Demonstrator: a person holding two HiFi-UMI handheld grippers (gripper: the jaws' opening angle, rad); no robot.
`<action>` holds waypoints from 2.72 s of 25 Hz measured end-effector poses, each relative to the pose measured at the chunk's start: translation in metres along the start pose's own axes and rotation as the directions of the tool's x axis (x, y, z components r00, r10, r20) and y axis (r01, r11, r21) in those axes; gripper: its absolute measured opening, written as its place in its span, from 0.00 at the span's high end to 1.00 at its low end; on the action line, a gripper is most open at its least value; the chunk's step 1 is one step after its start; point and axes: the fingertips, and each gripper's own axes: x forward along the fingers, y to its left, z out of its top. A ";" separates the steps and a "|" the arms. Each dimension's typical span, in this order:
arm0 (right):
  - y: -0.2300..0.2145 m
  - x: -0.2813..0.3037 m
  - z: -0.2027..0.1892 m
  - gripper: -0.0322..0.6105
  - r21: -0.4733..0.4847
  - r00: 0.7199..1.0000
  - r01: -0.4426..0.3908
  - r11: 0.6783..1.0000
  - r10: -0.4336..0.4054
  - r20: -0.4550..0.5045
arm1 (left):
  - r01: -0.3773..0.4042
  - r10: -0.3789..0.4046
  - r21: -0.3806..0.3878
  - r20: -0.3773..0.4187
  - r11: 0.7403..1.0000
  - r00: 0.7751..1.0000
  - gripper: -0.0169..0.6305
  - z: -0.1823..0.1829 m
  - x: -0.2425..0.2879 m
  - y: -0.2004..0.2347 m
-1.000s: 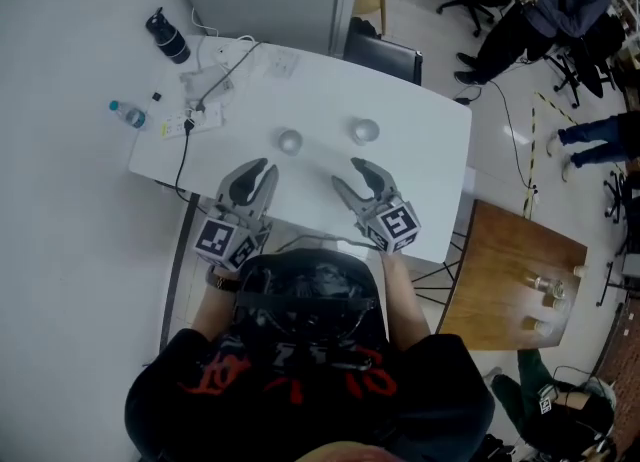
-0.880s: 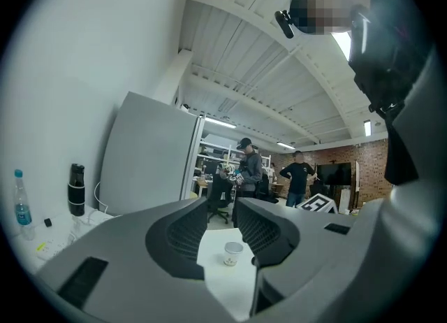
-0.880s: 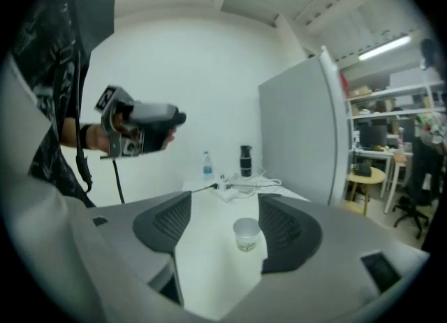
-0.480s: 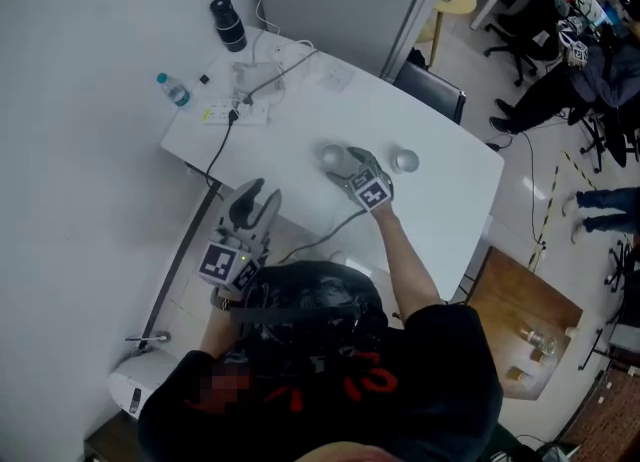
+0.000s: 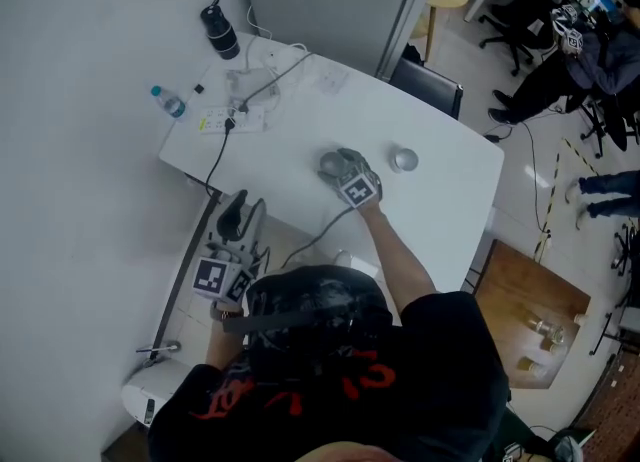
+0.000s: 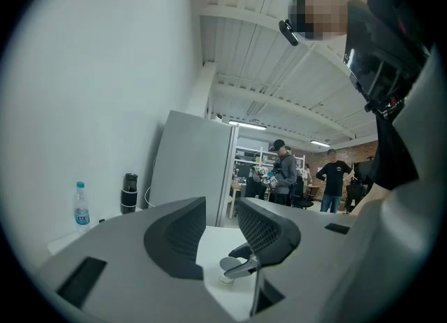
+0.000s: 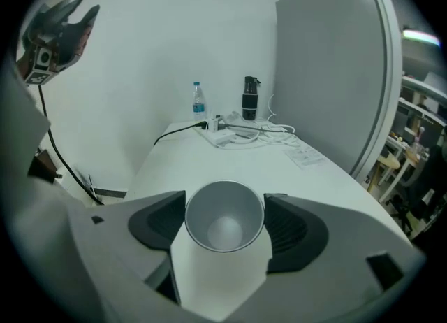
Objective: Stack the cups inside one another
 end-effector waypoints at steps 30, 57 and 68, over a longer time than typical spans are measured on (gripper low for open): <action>-0.170 -0.187 -0.065 0.39 0.417 0.898 0.303 0.857 -0.403 0.176 | 0.247 -0.248 0.045 0.010 0.968 0.969 0.75 0.010 0.095 -0.078; -0.070 -0.377 0.007 0.94 0.527 0.585 0.450 0.721 -0.684 0.436 | 0.430 -0.430 0.019 -0.023 0.903 0.903 0.75 0.007 0.107 -0.127; -0.022 -0.403 0.004 0.95 0.491 0.595 0.485 0.724 -0.685 0.421 | 0.458 -0.457 0.017 -0.046 0.889 0.888 0.75 0.000 0.099 -0.140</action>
